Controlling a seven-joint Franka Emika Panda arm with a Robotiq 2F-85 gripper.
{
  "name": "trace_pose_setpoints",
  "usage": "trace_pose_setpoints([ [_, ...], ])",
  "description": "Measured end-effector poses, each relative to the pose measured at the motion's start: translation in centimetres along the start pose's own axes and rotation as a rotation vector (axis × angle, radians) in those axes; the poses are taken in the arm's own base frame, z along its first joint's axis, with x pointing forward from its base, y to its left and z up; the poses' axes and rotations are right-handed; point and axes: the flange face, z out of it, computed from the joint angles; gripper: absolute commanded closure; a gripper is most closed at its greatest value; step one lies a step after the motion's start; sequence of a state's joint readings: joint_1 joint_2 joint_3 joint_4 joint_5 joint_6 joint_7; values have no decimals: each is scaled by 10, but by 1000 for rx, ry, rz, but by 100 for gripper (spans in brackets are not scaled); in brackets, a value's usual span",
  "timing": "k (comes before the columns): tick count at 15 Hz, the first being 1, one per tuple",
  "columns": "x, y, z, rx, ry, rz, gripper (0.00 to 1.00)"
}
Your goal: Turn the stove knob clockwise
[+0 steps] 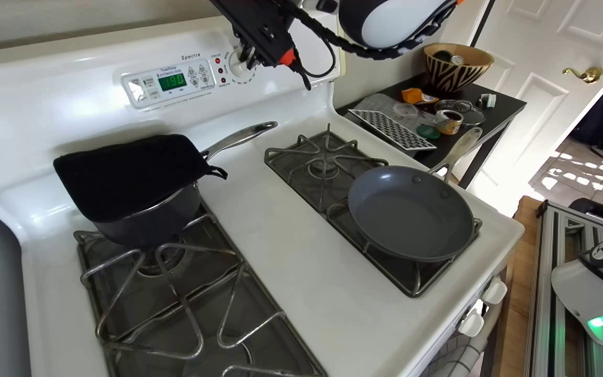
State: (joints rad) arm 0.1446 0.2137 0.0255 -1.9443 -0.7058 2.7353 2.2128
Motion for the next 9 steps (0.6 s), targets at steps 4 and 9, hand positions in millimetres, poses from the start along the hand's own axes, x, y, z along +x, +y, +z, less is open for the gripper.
trace_pose_setpoints([
  [4, 0, 0, 0, 0, 0, 19, 98],
  [9, 0, 0, 0, 0, 0, 39, 65],
])
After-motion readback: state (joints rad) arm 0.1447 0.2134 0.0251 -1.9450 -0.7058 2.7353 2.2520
